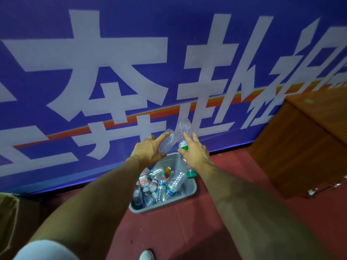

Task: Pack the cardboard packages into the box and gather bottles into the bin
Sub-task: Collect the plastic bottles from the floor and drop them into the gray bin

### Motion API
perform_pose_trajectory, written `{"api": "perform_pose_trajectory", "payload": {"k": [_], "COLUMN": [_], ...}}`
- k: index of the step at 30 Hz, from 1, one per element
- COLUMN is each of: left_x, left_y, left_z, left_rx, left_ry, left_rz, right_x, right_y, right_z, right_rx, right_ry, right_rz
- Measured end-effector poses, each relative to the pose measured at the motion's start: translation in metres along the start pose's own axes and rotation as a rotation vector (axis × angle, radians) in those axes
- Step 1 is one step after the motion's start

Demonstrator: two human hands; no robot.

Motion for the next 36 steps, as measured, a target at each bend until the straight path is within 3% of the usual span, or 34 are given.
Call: {"api": "perform_pose_trajectory", "payload": {"k": [7,19,28,36], "left_x": [0.05,0.062,0.018,-0.079], "left_y": [-0.05,-0.063,-0.042,-0.027], "left_z": [0.005,0.005,0.02,0.044], "left_rx": [0.066,0.126,0.091,0.034], "left_ry": [0.161,0.031,-0.015,-0.09], "left_rz": [0.013,0.032,0.005,-0.105], "right_x": [0.012,0.017,-0.006,-0.067], "right_y": [-0.056,-0.074,-0.041,0.023], "right_z": [-0.023,-0.018,0.004,0.067], "right_rx": [0.166,0.089,0.04,-0.084], "right_ry": [-0.064,0.073,0.103,0.1], "right_rz": [-0.103,-0.112,-0.122,-0.22]}}
Point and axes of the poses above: each hand's wrist, its own y-axis away from the middle knuckle, its own z-axis out of the back of the hand, x = y × z, the point moved 7 cm from there along -y, towards the middle knuckle, and after that the axes turned 2 degrees about -z, right-handed, at the moved point
